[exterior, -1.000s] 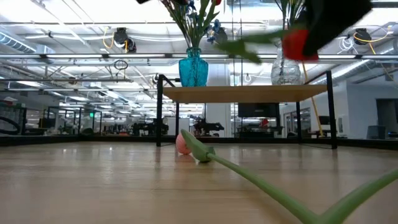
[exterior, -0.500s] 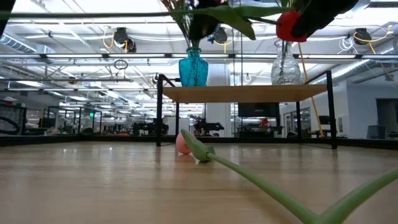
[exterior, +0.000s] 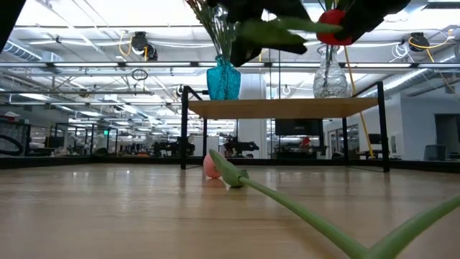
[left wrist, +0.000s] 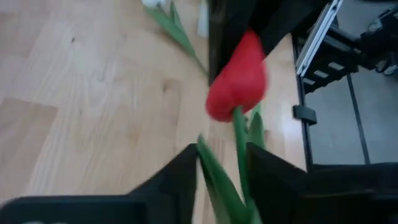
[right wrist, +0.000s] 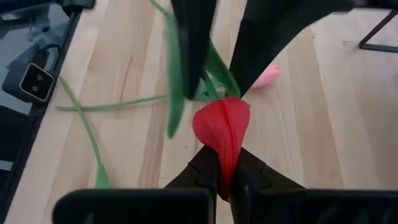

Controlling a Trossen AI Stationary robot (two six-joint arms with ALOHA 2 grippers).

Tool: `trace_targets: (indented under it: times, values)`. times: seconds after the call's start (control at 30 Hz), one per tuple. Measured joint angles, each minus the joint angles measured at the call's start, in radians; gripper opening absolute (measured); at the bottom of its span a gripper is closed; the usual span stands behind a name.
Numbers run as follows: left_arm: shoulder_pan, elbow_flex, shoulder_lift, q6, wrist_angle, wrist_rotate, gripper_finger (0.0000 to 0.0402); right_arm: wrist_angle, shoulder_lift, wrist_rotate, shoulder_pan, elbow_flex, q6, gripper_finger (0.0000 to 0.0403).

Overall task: Pick and place flowers into a vace then onto a shelf
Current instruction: Put the red tulip into the transparent vase on the shelf

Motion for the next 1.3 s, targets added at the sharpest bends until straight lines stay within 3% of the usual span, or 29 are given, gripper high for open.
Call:
trace_targets:
  times: [0.17,0.33,0.57,0.73,0.87,1.0,1.1,1.3]
  values:
    - [0.0,0.0,0.0,0.002,0.0,-0.002,0.0018,0.001,0.0,0.0,0.0,0.0,0.008,0.0019]
    - [-0.007,0.0,0.0,0.002,-0.024,-0.002,0.0011,-0.004,0.0,-0.001,0.0,0.0,0.121,0.008]
    - [-0.029,-0.001,-0.006,-0.047,-0.194,-0.01,0.0007,-0.006,0.0,0.0,0.001,0.0,0.197,0.0183]
    - [-0.051,-0.001,-0.067,-0.114,-0.219,-0.111,0.0007,-0.005,0.0,0.001,0.001,0.0,0.248,0.0218]
    - [-0.061,-0.001,-0.175,-0.098,-0.178,-0.285,0.0007,0.05,-0.001,0.003,0.001,0.0,0.255,0.0226]
    - [-0.058,-0.001,-0.285,-0.023,-0.089,-0.515,0.0007,0.223,-0.001,0.053,0.001,0.0,0.165,0.0222]
    - [-0.055,-0.001,-0.346,0.074,0.094,-0.623,0.0007,0.4,-0.001,0.145,-0.005,0.0,0.027,0.0221]
    - [-0.055,0.001,-0.376,0.282,0.461,-0.593,0.0007,0.782,-0.001,0.298,-0.06,0.001,-0.133,0.0226]
